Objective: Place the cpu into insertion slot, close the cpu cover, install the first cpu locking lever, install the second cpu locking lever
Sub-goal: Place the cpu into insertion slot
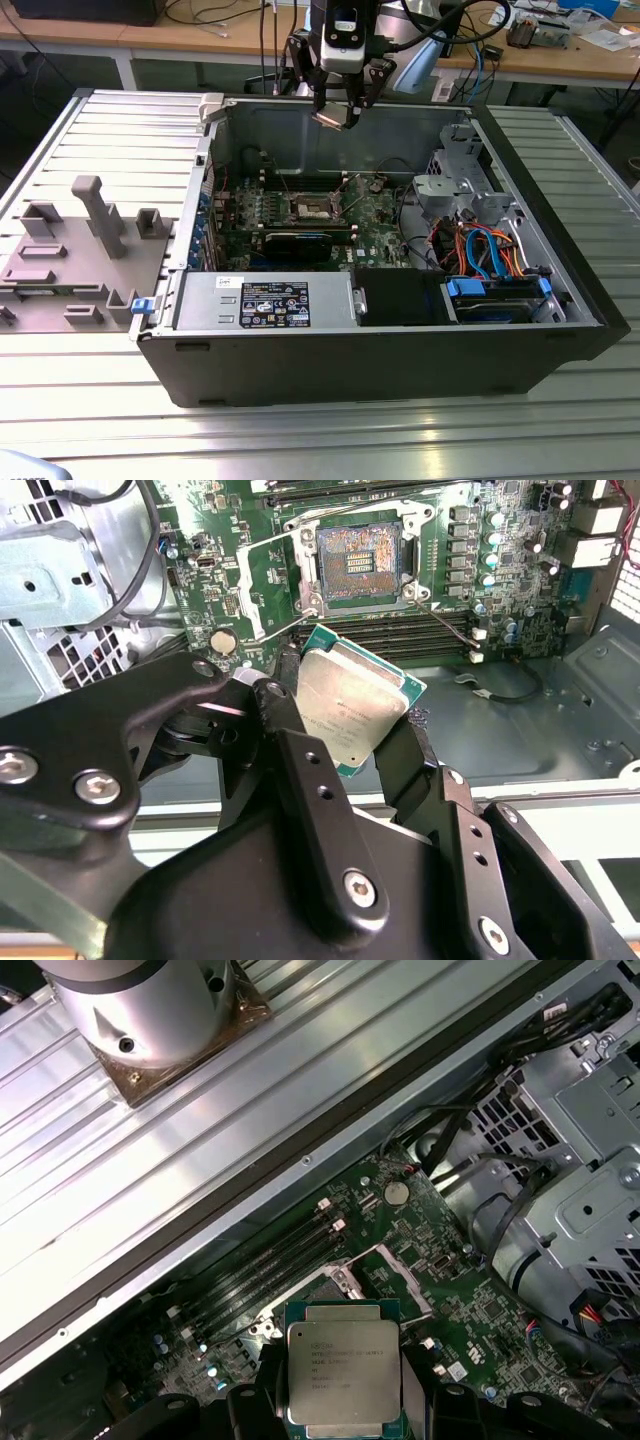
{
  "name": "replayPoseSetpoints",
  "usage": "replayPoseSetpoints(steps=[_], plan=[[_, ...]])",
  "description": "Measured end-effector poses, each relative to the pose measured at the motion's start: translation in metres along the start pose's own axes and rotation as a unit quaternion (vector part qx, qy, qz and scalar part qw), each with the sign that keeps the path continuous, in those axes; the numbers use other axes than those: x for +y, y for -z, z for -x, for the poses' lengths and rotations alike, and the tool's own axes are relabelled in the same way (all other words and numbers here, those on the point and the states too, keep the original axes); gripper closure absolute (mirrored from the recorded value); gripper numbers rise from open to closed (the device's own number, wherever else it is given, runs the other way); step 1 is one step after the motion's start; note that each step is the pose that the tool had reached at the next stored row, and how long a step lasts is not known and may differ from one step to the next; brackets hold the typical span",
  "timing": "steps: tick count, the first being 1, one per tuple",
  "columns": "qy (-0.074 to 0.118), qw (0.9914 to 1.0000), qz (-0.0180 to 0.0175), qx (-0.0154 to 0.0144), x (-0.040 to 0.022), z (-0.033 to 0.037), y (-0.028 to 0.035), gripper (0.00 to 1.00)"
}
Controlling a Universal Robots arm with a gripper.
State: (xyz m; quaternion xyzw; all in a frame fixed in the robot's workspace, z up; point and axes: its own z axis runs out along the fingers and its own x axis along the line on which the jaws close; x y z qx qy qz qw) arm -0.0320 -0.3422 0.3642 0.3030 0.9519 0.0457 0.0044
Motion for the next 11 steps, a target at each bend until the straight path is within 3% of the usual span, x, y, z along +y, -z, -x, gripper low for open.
replayPoseSetpoints(steps=[11], plan=[[-0.002,1.0,0.0001,-0.0002,0.0,0.0,0.0,0.45]])
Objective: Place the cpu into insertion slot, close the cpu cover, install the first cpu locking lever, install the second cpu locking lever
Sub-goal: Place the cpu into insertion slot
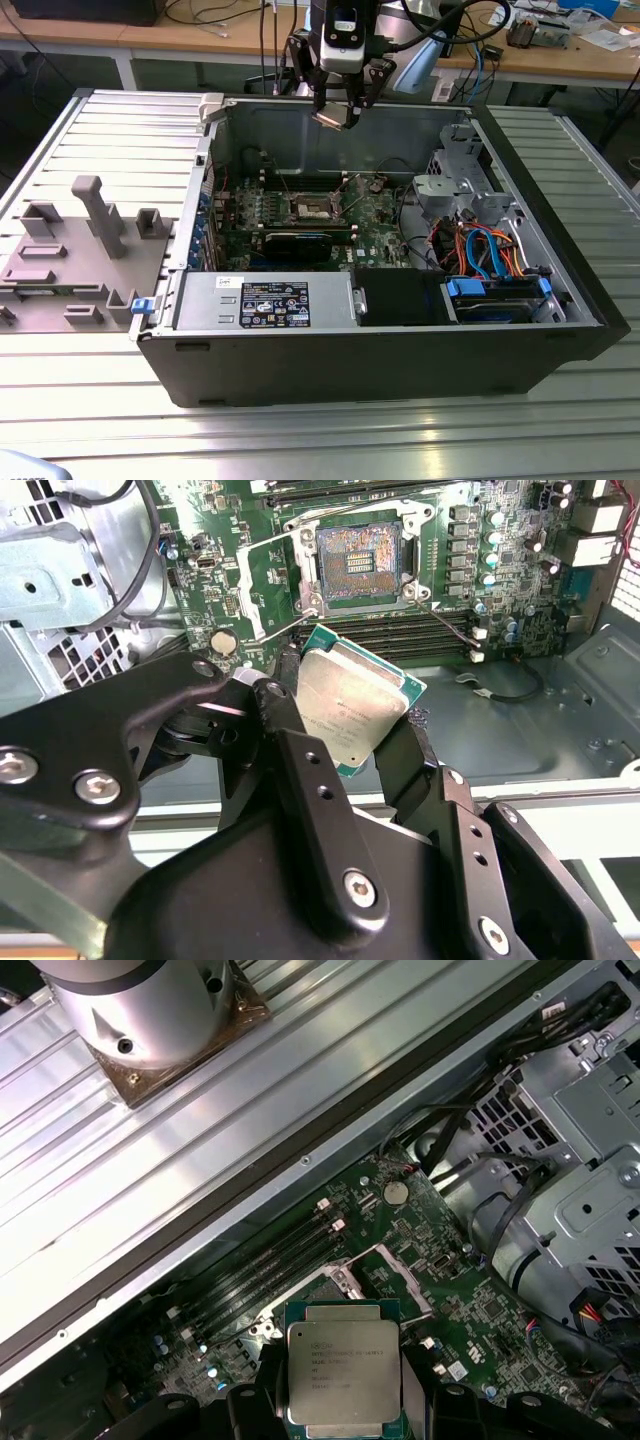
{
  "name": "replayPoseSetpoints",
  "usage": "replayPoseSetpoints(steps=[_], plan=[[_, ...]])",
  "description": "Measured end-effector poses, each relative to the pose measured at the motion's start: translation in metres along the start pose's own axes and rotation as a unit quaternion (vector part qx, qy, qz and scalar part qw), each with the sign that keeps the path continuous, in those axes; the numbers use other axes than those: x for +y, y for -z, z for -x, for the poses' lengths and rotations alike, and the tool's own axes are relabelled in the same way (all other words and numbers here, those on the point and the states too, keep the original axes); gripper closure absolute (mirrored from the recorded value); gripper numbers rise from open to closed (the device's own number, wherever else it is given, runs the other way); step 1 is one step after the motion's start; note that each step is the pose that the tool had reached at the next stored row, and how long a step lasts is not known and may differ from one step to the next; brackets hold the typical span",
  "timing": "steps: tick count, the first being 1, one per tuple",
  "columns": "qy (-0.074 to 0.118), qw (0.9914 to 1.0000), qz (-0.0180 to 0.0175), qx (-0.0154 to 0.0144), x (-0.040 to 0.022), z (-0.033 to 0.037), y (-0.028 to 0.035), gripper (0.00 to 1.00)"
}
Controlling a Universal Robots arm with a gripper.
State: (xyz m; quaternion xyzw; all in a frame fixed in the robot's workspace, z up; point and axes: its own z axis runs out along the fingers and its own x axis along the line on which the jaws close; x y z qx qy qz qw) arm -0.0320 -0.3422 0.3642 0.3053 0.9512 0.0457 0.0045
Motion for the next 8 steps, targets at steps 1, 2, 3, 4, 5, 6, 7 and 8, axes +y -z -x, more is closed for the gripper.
replayPoseSetpoints(steps=[1,2,3,4,5,6,7,8], plan=[[0.0,1.0,0.0,0.0,0.0,0.0,0.0,0.45],[0.0,1.0,0.0,0.0,0.0,0.0,0.0,0.45],[-0.001,1.0,0.0,0.0,0.0,0.0,0.0,0.45],[-0.001,1.0,0.0,0.0,0.0,0.0,0.0,0.45],[-0.001,1.0,0.0,-0.0001,0.0,0.0,0.0,0.45],[-0.001,1.0,0.0,-0.0001,0.0,0.0,0.0,0.45],[-0.002,1.0,0.0,-0.0001,0.0,0.0,0.0,0.45],[-0.002,1.0,0.0,-0.0001,0.0,0.0,0.0,0.45]])
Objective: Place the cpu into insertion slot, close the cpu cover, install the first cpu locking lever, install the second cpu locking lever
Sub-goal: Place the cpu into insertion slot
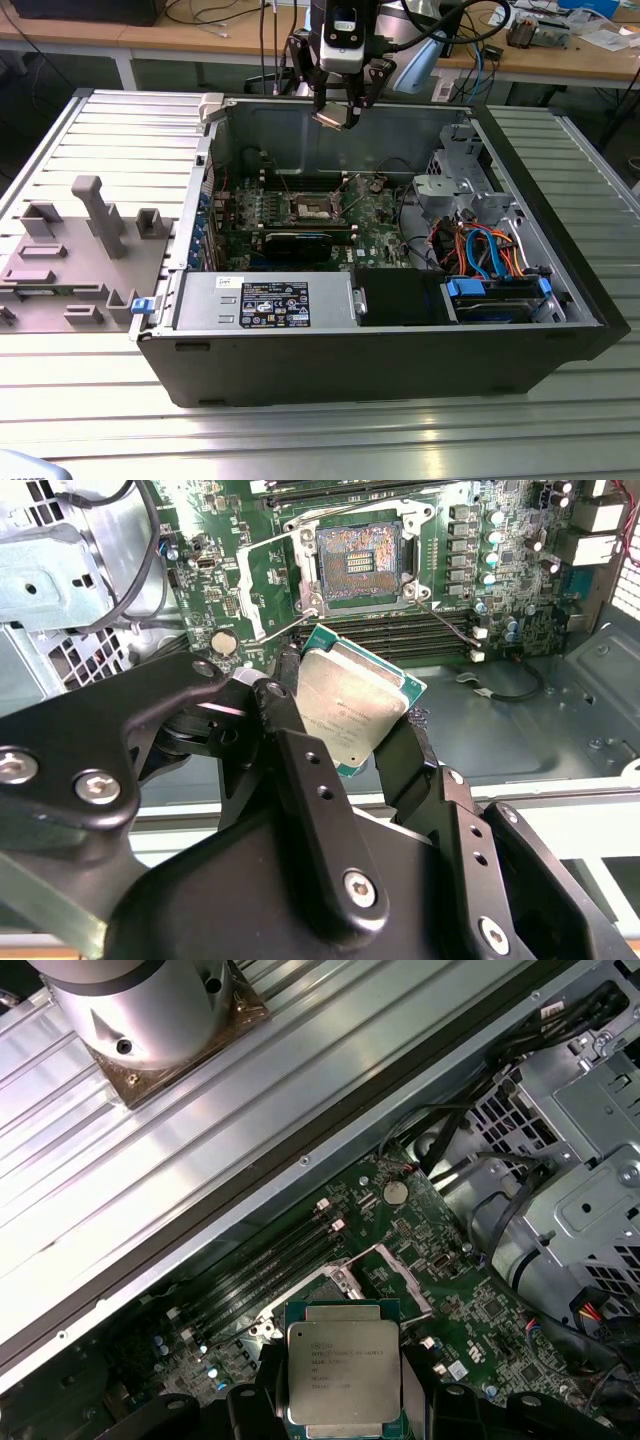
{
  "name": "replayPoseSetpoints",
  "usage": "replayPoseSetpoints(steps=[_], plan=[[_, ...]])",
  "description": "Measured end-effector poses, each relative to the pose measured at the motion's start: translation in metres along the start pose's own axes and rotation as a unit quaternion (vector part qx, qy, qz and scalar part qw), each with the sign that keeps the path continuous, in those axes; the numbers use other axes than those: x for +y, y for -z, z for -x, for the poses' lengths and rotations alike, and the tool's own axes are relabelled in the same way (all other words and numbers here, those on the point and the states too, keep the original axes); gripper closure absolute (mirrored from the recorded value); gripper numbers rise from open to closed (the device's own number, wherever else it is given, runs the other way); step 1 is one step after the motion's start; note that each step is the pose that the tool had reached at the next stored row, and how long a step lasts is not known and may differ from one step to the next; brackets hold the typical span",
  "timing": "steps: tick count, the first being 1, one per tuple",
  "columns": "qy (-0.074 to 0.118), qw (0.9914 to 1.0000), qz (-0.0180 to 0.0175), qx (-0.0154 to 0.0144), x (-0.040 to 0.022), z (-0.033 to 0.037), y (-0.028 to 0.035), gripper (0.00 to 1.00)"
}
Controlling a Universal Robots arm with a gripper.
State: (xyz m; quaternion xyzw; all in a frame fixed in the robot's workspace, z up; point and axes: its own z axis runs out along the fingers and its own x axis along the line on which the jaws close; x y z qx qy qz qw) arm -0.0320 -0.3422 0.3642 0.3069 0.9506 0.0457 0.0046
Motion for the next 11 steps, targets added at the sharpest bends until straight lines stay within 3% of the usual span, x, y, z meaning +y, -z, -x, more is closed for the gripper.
replayPoseSetpoints(steps=[11], plan=[[-0.003,1.0,0.0,-0.0002,0.0,0.0,0.0,0.45]])
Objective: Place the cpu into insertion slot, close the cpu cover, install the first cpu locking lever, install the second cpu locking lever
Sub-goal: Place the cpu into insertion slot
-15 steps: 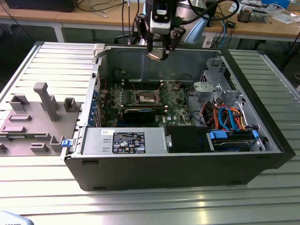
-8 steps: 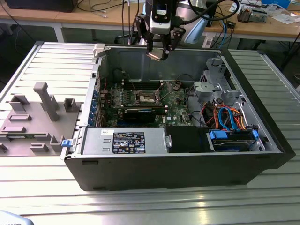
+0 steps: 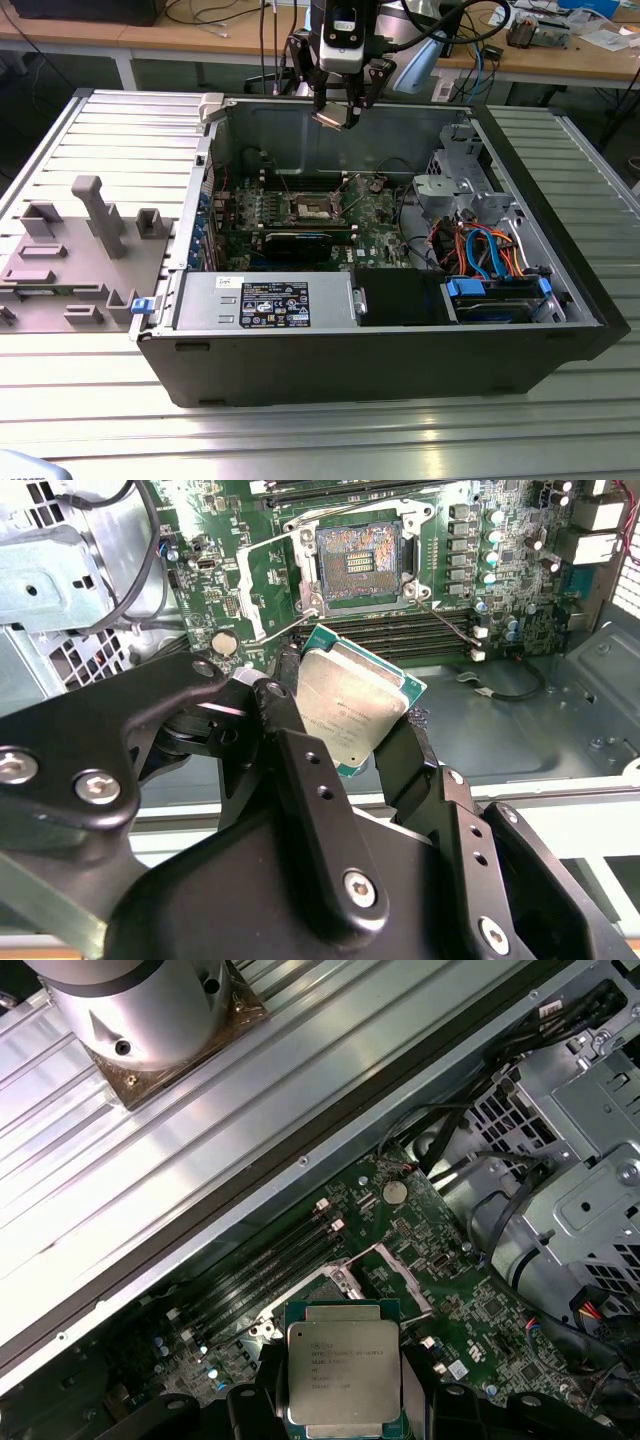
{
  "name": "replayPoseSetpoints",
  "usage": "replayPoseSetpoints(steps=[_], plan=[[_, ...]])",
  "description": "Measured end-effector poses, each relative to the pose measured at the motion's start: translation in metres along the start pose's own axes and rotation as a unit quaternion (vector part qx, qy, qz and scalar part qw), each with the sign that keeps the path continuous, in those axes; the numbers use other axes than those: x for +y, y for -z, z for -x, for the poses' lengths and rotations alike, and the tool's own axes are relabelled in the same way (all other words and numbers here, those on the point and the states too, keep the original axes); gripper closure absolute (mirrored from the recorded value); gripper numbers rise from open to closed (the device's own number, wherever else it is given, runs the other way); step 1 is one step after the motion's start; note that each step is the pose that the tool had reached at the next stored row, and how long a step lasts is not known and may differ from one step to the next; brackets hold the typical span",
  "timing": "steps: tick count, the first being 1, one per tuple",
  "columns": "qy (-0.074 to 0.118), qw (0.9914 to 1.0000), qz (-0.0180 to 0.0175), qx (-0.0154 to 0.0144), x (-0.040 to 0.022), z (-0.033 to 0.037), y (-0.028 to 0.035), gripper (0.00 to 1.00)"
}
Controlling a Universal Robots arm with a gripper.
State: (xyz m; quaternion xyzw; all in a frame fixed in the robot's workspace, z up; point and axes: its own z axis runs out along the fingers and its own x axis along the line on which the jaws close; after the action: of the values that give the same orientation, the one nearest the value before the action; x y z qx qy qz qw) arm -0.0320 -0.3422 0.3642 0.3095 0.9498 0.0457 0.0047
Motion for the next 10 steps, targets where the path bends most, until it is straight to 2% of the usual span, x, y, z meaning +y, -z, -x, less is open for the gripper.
replayPoseSetpoints(steps=[10], plan=[[-0.002,1.0,0.0,-0.0002,0.0,0.0,0.0,0.45]])
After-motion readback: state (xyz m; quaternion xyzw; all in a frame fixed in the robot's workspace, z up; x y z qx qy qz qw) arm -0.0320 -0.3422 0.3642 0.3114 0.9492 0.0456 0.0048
